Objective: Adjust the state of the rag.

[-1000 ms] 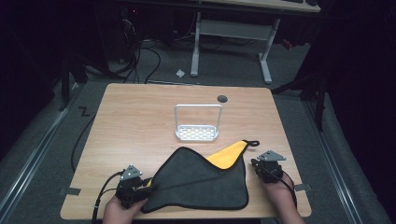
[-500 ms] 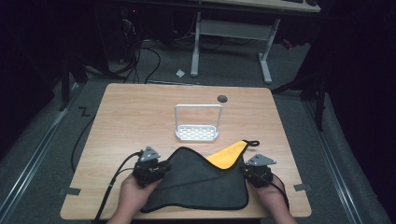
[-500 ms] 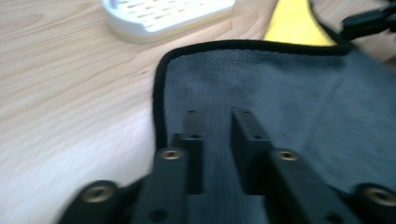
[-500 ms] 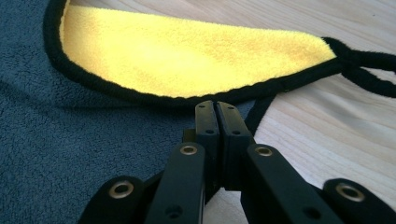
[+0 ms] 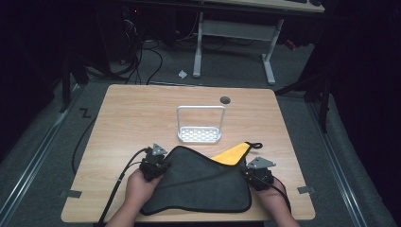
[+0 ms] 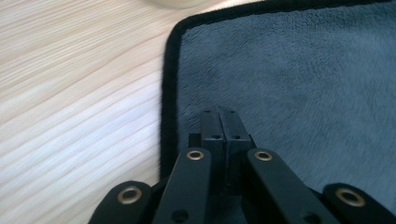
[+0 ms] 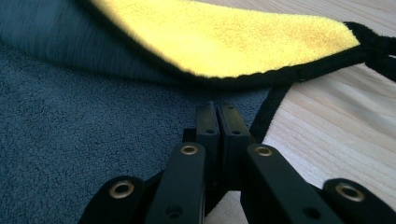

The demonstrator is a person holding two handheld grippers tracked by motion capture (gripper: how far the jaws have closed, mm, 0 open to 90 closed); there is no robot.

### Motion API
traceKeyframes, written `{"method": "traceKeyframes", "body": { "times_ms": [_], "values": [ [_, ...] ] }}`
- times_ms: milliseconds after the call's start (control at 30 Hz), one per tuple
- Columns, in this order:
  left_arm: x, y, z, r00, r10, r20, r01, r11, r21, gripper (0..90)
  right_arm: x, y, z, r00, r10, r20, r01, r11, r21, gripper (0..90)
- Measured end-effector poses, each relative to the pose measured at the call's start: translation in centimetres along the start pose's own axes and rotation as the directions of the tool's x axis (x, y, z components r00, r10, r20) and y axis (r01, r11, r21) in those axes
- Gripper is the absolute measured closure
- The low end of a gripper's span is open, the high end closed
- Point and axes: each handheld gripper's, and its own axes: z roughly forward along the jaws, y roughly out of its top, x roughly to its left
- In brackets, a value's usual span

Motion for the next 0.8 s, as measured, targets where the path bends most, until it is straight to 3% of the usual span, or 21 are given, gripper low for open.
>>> {"method": "traceKeyframes", "body": {
  "times_ms": [100,333,467,567,800],
  "values": [
    [1.3,-1.4,-1.2,0.9985,-0.049,-0.026,0.048,0.9984,-0.03,90.0,0.1,-0.1,-0.1,1.0,0.0,0.001,0.0,1.0,0.003,89.2],
    [3.6,-3.7,-3.4,0.9897,-0.107,-0.095,0.1,0.9923,-0.073,90.0,0.1,-0.2,-0.3,0.9999,-0.007,0.011,0.007,1.0,0.01,89.2],
    [4.9,-4.5,-3.9,0.9822,-0.165,-0.091,0.155,0.9821,-0.108,90.0,0.2,-0.4,-0.6,0.9996,-0.013,0.027,0.012,1.0,0.022,89.3],
    [4.8,-4.5,-3.8,0.9834,-0.157,-0.091,0.146,0.9825,-0.116,89.9,0.3,-0.6,-1.0,0.9985,-0.016,0.052,0.014,0.999,0.039,89.9],
    [3.5,-4.3,-3.1,0.9941,-0.106,-0.026,0.102,0.9871,-0.124,81.5,0.8,-1.8,-2.3,0.9955,-0.041,0.085,0.037,0.998,0.054,90.0]
  ]
}}
